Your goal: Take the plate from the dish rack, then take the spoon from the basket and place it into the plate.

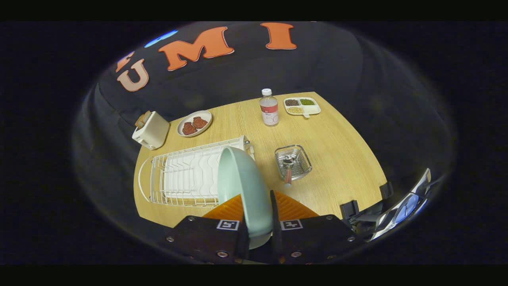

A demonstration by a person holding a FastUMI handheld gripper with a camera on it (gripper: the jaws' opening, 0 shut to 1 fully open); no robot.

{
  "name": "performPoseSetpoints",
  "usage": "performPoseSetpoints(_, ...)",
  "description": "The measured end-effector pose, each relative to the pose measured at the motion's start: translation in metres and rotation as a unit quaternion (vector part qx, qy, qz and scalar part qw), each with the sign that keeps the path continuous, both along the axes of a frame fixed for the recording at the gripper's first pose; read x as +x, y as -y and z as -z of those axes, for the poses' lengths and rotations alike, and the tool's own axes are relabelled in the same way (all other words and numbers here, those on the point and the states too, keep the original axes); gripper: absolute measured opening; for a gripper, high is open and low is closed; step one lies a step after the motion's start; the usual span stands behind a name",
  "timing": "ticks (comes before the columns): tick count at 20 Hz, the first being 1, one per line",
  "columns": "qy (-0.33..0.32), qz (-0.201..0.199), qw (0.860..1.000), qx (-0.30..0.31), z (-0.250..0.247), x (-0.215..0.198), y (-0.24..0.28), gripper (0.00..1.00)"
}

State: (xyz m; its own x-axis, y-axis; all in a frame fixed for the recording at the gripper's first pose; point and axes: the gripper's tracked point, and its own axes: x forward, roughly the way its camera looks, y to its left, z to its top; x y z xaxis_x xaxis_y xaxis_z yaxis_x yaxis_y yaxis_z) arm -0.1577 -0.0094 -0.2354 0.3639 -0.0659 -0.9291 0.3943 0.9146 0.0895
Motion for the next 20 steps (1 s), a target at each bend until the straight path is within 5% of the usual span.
performPoseSetpoints(8, 0.012, -0.005, 0.995, 0.100, 0.025, -0.069, -0.004, 0.23)
performPoseSetpoints(20, 0.011, 0.019, 0.961, 0.275, 0.110, -0.115, -0.046, 0.23)
